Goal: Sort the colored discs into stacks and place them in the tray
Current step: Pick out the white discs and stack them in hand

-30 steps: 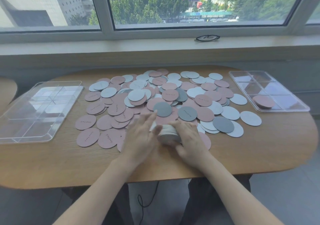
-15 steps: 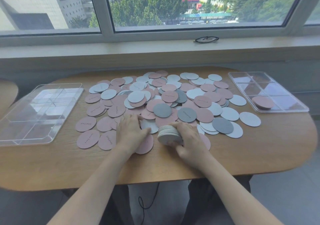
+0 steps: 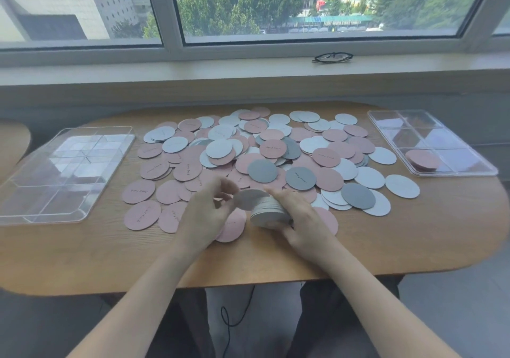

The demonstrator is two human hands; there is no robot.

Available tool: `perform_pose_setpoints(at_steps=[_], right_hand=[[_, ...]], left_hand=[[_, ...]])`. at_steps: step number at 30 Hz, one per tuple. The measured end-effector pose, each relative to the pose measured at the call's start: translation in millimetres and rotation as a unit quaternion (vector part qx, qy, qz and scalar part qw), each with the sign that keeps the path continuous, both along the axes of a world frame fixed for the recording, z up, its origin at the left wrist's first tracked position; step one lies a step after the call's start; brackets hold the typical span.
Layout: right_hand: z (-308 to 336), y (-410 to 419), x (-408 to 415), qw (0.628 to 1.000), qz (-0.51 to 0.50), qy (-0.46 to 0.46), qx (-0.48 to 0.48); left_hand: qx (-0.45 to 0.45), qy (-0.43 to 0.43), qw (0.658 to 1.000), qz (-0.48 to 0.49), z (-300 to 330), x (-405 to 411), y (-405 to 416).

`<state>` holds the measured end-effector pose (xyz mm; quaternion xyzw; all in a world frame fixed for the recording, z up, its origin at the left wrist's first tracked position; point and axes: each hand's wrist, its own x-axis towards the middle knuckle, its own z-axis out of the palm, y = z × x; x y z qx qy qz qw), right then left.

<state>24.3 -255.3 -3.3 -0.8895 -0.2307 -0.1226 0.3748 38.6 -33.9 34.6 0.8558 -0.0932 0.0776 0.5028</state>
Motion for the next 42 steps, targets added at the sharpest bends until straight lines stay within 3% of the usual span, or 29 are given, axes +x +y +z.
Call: perform_pose_setpoints(at_steps=[11, 16, 20, 24, 30, 34, 37, 40, 42], right_hand=[[-5.7, 4.1, 3.5, 0.998, -0.024, -0.045, -0.034], [-5.8, 3.4, 2.7, 0.997, -0.047, -0.060, -0.021], [-9.8, 6.9, 3.9, 0.984, -0.093, -0.101, -0.111], [-11.8, 14.4, 2.8, 0.977, -0.062, -0.108, -0.174], [4.9, 9.1, -8.1, 0.987, -0.005, -0.087, -0.132], [16.8, -8.7, -12.1, 0.979, -0.143, -0.144, -0.002], [20.2, -49.9, -1.2, 0.952, -0.247, -0.148, -0.107], [21.3, -89.0, 7.0, 0.935, -0.249, -0.008, -0.253], [18.7, -101.7, 8.4, 0.929, -0.218, 0.045, -0.295]], left_hand=[[0.144, -0.055, 0.979, -0.133, -30.3, -24.8, -13.2], [0.089, -0.091, 0.988, -0.093, -31.5, -19.9, -15.0], [0.068, -0.068, 0.992, -0.085, -35.9, -17.4, -11.1], [0.130, -0.035, 0.986, -0.096, -42.2, -15.0, -15.8], [0.094, -0.033, 0.992, -0.079, -39.5, -14.6, -13.7], [0.085, -0.030, 0.993, -0.076, -38.7, -17.9, -10.8], [0.086, -0.038, 0.993, -0.073, -39.5, -18.5, -10.2], [0.100, -0.041, 0.991, -0.082, -40.7, -19.4, -10.0], [0.105, -0.044, 0.989, -0.091, -40.8, -21.0, -10.1]])
